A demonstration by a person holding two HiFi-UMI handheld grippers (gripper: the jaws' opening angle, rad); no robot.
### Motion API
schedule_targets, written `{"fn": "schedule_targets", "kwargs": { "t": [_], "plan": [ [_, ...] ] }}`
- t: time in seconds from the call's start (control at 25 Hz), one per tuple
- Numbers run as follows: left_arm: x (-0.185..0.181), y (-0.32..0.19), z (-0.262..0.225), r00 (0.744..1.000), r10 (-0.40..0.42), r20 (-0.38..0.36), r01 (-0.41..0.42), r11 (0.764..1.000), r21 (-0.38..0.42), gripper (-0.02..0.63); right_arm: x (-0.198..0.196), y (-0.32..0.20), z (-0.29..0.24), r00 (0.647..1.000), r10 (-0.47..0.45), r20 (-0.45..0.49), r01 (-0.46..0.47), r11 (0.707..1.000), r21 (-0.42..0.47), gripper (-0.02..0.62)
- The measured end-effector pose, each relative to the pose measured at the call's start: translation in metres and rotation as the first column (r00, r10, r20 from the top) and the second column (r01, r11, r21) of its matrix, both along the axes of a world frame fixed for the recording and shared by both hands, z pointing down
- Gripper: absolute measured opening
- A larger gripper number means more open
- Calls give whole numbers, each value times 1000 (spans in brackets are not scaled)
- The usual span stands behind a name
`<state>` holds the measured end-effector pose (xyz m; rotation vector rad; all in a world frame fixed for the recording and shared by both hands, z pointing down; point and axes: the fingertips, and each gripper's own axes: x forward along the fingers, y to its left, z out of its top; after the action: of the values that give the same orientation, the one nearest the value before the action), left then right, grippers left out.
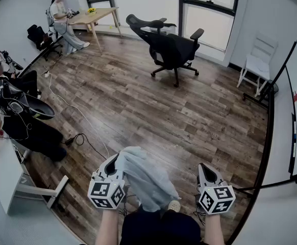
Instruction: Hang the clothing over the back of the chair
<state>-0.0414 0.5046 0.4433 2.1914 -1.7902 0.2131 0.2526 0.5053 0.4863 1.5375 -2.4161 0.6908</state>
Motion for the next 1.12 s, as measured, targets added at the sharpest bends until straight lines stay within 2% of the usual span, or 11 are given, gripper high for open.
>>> {"fn": "schedule_targets", "kwargs": {
  "t": [0.16,0.44,0.56,0.84,1.12],
  "plan": [
    [-10,9,-13,998,59,-2,-59,997,40,8,-19,15,-11,1000,20,-11,-19,999,28,0],
    [-31,7,-14,993,120,-3,-120,991,61,6,-54,23,-24,998,69,-5,-68,995,67,0],
    [-47,8,-13,993,117,-12,-116,992,56,6,-63,23,-27,996,94,-1,-93,993,67,0],
    [-77,12,-16,994,102,-30,-100,993,69,8,-92,21,-33,997,81,0,-81,994,74,0],
    [-106,22,-13,992,120,-30,-118,990,71,8,-117,34,-29,994,111,-5,-110,992,69,0]
  ]
}}
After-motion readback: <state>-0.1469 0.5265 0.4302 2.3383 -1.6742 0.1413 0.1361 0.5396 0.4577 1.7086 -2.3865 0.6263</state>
